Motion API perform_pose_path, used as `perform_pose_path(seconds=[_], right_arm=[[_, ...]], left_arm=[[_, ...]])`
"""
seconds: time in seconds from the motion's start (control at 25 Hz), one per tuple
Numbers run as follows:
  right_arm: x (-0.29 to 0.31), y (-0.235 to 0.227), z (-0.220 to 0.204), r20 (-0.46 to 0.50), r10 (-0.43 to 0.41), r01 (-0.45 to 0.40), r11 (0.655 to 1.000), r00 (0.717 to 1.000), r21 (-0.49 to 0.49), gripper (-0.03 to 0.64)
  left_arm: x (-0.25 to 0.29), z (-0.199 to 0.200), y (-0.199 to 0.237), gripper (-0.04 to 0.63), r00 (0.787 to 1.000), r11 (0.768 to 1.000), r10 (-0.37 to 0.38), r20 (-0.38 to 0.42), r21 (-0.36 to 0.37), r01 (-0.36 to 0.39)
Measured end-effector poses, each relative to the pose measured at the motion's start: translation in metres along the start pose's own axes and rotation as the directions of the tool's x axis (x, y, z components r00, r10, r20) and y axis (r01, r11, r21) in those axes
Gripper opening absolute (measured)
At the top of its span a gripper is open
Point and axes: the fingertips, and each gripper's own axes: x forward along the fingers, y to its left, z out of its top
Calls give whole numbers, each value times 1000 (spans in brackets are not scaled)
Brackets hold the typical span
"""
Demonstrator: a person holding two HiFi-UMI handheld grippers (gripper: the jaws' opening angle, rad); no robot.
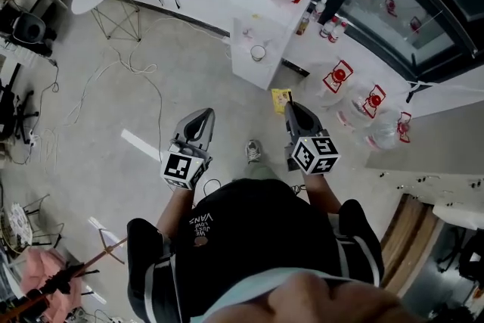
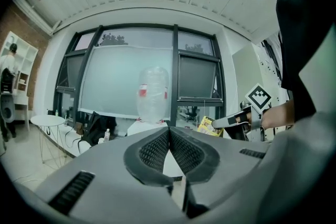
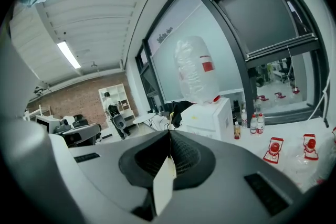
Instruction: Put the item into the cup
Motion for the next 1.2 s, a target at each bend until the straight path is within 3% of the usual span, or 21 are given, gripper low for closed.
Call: perform_pose_path(seconds=[0.4,0.76,0.92,1.2], right_arm=[[99,-60,32,-48,52,-53,998,997,-15,43],[174,-87,37,-80,71,-72,997,994,-13,43],[207,-82,41,-77,38,-38,999,996,1,43],[281,-82,42,-58,-118,121,991,991,57,43]], left_arm=[[118,-2,42,19,1000,1000,12,-11,16,-12],[180,-21,89,20,999,999,20,-27,-25,-21],[208,-30,125,20,998,998,-28,-48,-53,25],[274,-33,193,18,967,972,-236,-101,-20,235]])
